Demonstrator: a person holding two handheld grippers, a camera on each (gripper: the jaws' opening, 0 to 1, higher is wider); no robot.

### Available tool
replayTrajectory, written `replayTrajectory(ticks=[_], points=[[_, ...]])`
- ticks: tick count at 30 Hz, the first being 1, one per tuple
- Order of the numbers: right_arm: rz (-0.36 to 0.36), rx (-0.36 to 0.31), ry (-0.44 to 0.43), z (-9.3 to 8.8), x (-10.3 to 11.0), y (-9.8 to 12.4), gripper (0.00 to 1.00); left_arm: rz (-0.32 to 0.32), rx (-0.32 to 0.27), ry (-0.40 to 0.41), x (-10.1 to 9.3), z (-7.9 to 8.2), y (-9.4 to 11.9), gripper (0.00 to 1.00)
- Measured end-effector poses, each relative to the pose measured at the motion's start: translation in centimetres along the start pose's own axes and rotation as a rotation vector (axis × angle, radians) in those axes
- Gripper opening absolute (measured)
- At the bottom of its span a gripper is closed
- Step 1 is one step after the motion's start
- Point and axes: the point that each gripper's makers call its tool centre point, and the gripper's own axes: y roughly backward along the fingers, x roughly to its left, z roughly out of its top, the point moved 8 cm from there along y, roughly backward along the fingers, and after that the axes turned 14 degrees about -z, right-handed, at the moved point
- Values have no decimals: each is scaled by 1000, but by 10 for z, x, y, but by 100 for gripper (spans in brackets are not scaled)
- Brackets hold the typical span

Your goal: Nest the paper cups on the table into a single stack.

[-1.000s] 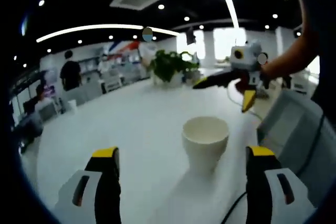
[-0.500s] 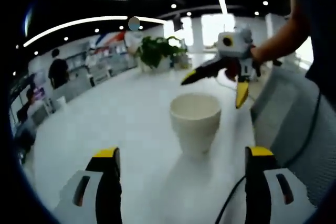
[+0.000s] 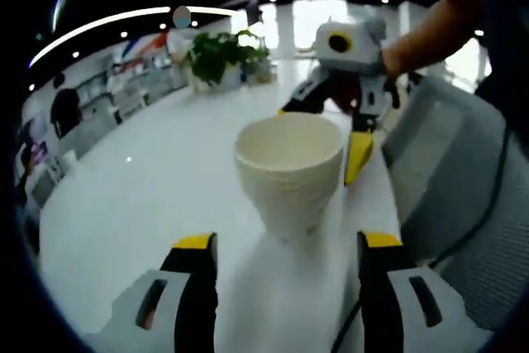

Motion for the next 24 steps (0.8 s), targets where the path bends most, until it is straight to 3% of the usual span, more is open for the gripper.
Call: replayTrajectory(ticks=[10, 16, 19, 24], points=[[55, 42, 63, 1, 6, -10, 43, -10, 9, -20, 5, 8, -6, 53], [57, 58, 57, 2, 4, -14, 40, -17, 17, -17, 8, 12, -10, 47], [71, 78, 27, 2, 4, -15, 33, -9, 35, -15, 10, 12, -11, 41], [64, 76, 11, 3, 2, -15, 33, -30, 38, -1, 10, 13, -14, 35]])
